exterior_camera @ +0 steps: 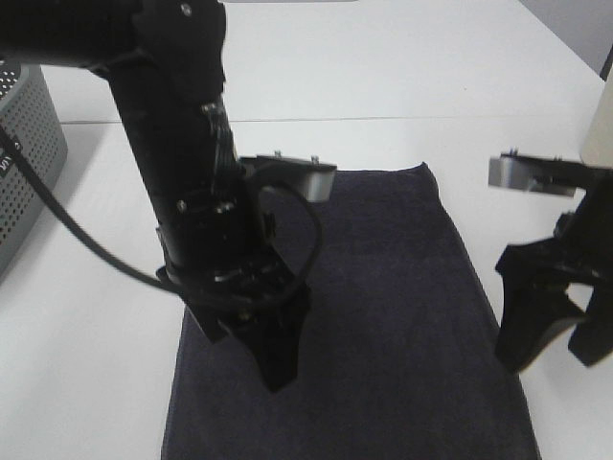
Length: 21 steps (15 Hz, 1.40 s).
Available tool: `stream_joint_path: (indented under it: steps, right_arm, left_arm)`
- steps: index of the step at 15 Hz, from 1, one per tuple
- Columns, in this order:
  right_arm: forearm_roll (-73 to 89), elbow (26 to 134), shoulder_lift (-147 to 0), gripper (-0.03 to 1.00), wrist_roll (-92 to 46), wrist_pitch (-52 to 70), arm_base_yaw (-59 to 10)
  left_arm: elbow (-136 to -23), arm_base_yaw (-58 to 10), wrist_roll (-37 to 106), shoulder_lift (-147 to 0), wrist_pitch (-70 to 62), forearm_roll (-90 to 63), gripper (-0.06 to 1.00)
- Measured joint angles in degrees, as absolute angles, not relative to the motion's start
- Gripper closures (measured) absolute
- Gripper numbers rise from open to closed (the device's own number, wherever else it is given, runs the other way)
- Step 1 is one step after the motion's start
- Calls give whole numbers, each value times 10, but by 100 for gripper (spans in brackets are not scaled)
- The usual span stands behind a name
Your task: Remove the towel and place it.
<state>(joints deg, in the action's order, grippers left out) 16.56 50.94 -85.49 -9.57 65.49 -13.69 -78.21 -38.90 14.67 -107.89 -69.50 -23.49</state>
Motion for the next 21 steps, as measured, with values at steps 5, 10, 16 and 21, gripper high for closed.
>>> stream_joint_path:
  steps: [5,10,16,21]
  right_arm:
    - [167,552,-838,24,-91,530,-135]
    - [215,697,-953,24,-100,588,5]
    - [230,775,-1032,24,-113,552,23]
    - [235,936,-1175,24,-150,655,23]
  left_arm:
    - [-812,-270,125,-1079,-666,-230,18]
    - [-812,-156,143,-1079,-603,-230,18]
    - [-812,-118,140,-1079,-604,-229,18]
    - [-871,-103,139,-1145,-589,-244,18]
